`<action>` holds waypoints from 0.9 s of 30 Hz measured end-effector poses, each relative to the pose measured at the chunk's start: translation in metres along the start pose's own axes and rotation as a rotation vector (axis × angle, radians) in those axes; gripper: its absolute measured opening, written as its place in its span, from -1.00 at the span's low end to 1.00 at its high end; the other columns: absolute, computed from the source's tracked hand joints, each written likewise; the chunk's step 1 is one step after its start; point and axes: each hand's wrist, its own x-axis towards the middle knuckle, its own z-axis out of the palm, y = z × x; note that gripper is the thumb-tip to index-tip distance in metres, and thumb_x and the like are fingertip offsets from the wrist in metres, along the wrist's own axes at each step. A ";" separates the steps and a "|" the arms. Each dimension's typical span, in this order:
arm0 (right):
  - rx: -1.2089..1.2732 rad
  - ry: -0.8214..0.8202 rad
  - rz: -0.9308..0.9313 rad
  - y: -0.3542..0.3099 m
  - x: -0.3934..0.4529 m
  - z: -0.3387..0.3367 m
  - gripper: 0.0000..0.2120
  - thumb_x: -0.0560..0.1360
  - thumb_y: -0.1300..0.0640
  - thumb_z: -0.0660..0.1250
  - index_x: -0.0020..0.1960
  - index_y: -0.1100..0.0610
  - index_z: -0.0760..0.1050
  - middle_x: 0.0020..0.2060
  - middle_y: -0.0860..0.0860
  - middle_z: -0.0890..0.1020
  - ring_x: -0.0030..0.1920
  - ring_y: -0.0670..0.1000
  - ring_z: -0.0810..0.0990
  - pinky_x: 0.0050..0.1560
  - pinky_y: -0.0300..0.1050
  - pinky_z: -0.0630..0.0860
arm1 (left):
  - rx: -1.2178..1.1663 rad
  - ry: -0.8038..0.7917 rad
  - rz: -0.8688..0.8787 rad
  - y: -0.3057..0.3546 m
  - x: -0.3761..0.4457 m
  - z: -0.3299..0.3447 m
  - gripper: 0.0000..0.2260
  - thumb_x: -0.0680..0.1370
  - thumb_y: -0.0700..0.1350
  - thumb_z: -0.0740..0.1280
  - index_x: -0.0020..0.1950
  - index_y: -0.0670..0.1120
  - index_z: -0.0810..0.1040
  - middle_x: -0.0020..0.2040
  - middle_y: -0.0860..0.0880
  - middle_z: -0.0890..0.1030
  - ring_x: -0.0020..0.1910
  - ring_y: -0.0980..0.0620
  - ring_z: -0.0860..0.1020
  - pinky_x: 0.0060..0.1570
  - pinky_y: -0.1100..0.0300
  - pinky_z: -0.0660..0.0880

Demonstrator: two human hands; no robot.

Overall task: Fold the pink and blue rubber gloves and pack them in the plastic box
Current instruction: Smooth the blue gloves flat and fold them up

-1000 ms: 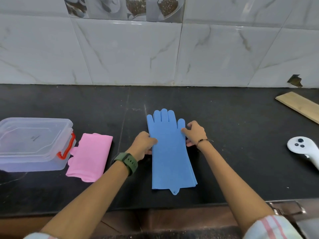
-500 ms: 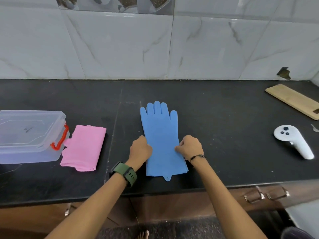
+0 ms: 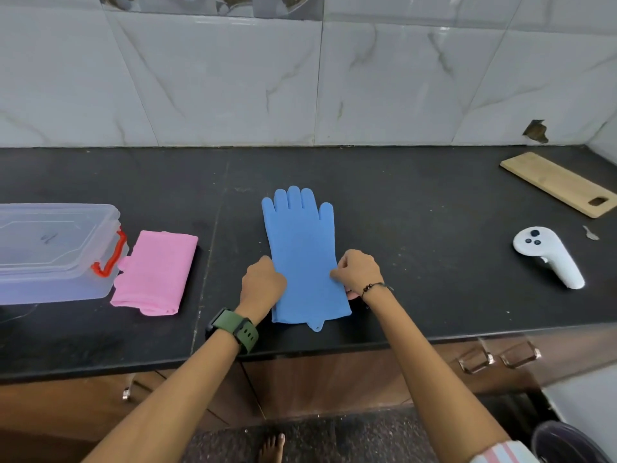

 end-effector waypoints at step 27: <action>-0.933 -0.259 -1.204 0.043 0.039 -0.024 -0.62 0.57 0.35 0.09 0.38 0.29 0.33 0.46 0.18 0.28 0.49 0.19 0.19 0.47 -0.03 0.14 | 1.262 -0.246 0.999 -0.039 0.051 -0.039 -0.56 0.59 -0.30 0.13 0.48 -0.14 0.23 0.52 -0.11 0.23 0.52 -0.06 0.18 0.50 0.15 0.09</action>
